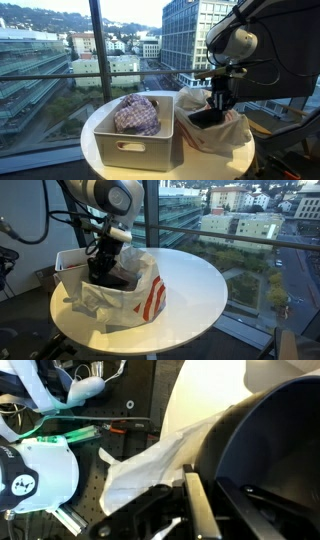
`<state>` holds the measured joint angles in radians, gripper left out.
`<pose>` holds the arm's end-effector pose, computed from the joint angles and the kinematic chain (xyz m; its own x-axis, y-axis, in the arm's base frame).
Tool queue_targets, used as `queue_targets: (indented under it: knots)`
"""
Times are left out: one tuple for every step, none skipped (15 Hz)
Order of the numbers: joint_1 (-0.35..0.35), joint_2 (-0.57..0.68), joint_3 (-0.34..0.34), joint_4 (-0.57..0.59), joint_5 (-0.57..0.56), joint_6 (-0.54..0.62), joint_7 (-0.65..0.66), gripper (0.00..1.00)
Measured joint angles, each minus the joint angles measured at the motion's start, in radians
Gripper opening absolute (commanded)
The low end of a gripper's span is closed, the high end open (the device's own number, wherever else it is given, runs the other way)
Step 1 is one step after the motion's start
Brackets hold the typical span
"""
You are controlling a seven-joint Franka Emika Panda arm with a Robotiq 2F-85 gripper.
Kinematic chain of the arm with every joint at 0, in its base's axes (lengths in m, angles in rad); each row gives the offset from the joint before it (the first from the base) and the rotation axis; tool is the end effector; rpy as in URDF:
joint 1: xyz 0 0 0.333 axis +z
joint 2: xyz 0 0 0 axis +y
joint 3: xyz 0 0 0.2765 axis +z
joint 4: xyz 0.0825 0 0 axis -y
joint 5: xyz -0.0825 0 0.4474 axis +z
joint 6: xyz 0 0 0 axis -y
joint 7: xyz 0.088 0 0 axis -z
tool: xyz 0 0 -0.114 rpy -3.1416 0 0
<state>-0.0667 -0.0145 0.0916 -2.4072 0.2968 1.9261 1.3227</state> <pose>0.4726 0.0339 0.2000 0.0326 -0.9519 -0.3048 -0.9039 -0.1582 0.3975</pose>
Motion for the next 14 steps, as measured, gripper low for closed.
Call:
queue_targets:
  knots:
    - [0.007, 0.031, -0.002, 0.020, -0.019, 0.000, 0.013, 0.40]
    - [0.015, 0.056, -0.005, 0.039, -0.036, 0.000, 0.024, 0.46]
    - [0.024, 0.075, -0.008, 0.057, -0.050, -0.001, 0.034, 0.53]
    - [0.033, 0.085, -0.011, 0.072, -0.063, -0.004, 0.044, 0.62]
    - [0.043, 0.088, -0.013, 0.084, -0.079, -0.007, 0.056, 0.69]
    - [0.052, 0.085, -0.014, 0.094, -0.099, -0.013, 0.073, 0.77]
    - [0.061, 0.074, -0.014, 0.100, -0.121, -0.015, 0.088, 0.84]
    - [0.073, 0.053, -0.014, 0.101, -0.144, -0.015, 0.104, 0.93]
    - [0.086, 0.024, -0.012, 0.101, -0.165, -0.015, 0.115, 0.98]
    - [0.100, -0.012, -0.006, 0.101, -0.179, -0.014, 0.116, 1.00]
    - [0.116, -0.049, 0.004, 0.103, -0.184, -0.014, 0.112, 1.00]
    - [0.132, -0.084, 0.018, 0.108, -0.186, -0.015, 0.107, 1.00]
    - [0.148, -0.111, 0.035, 0.119, -0.186, -0.015, 0.099, 1.00]
    - [0.164, -0.129, 0.053, 0.135, -0.186, -0.013, 0.087, 1.00]
